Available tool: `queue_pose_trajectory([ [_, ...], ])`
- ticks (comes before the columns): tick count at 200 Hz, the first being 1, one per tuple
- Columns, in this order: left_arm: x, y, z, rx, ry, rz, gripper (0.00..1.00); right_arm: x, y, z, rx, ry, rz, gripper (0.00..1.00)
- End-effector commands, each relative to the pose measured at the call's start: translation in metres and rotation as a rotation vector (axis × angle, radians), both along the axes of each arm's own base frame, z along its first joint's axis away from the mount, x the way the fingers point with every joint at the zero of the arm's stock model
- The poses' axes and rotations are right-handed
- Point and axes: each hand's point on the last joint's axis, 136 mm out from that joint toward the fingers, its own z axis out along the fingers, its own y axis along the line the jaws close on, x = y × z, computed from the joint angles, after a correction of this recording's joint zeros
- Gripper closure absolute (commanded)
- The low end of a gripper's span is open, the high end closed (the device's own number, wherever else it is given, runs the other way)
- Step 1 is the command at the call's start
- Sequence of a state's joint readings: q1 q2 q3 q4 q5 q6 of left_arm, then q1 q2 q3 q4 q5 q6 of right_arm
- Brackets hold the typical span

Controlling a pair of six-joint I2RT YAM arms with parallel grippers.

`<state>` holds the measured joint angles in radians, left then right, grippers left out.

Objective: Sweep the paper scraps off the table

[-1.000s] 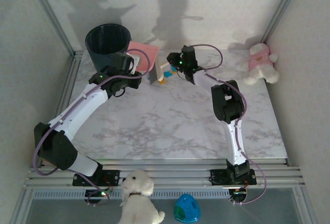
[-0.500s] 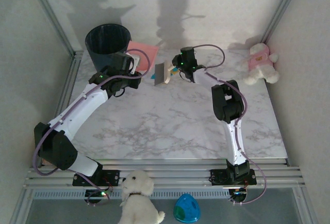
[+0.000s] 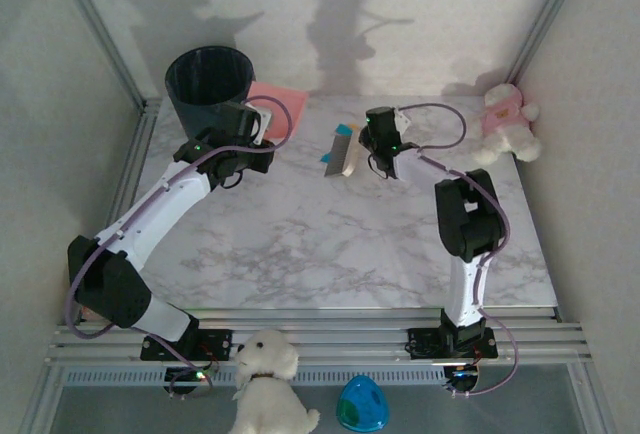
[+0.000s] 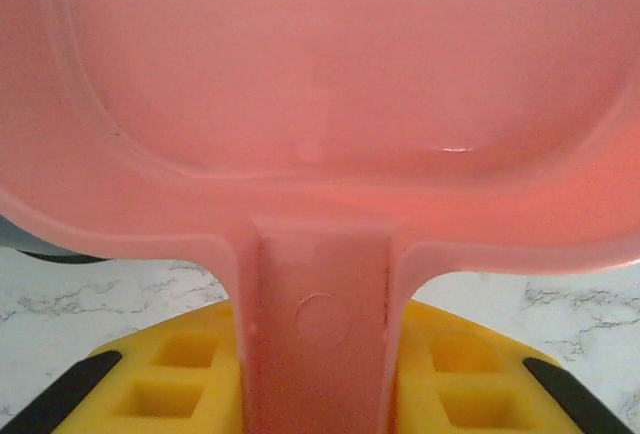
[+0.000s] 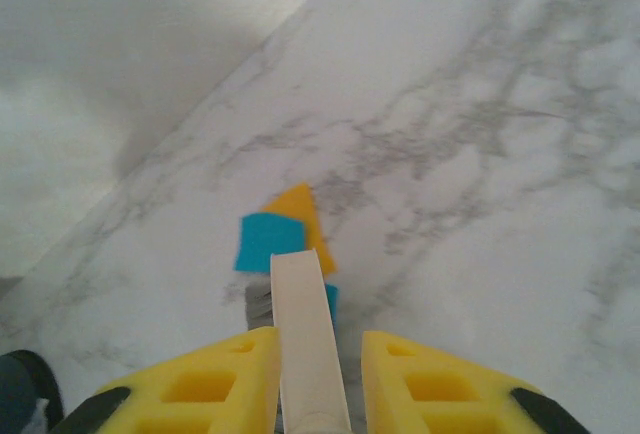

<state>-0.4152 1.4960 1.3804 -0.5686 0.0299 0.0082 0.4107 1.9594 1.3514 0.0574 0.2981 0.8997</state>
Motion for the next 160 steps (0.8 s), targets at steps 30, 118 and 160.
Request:
queue_pose_trajectory([
  [30,0.000,0.001,-0.003,0.013,0.016,-0.012,1.00,-0.052,-0.037,-0.001,-0.058,0.026,-0.067,1.00],
  [118,0.000,0.002,-0.002,0.024,0.012,-0.007,1.00,-0.051,-0.019,0.093,-0.002,-0.176,0.077,1.00],
  [160,0.000,0.001,-0.002,0.020,0.013,-0.012,1.00,-0.017,-0.021,0.100,0.035,-0.192,0.095,1.00],
])
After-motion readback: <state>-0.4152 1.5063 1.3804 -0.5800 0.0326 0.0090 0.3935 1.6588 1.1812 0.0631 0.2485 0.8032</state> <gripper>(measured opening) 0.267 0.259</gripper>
